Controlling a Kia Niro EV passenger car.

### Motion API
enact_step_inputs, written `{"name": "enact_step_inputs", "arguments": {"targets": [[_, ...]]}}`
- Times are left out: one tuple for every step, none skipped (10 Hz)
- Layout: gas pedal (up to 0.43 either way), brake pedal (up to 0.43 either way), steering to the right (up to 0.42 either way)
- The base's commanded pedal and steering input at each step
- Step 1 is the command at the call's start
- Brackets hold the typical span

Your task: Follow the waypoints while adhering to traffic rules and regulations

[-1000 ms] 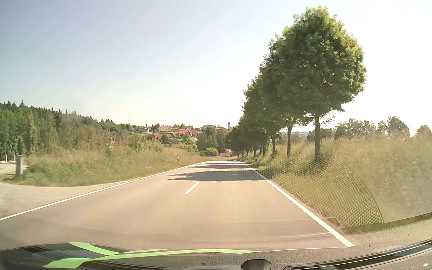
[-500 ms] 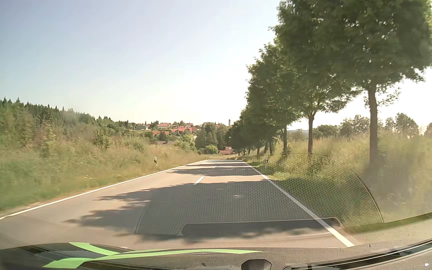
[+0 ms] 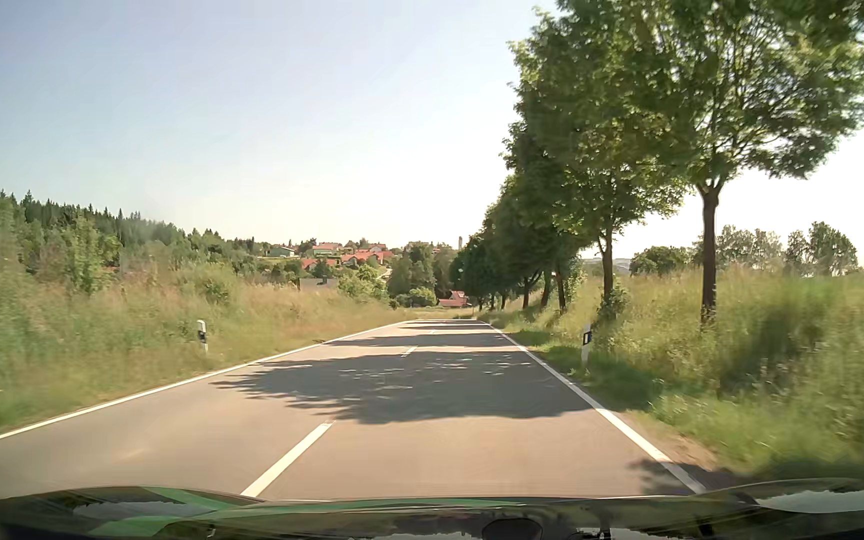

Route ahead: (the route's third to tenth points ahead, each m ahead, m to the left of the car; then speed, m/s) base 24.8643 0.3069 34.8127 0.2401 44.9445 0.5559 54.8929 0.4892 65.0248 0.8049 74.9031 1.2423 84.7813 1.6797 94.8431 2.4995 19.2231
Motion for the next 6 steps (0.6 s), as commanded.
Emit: {"name": "enact_step_inputs", "arguments": {"targets": [[0.0, 0.0, 0.0], [0.0, 0.0, 0.0], [0.0, 0.0, 0.0], [0.067, 0.0, 0.0], [0.087, 0.0, 0.0], [0.087, 0.0, 0.0]]}}
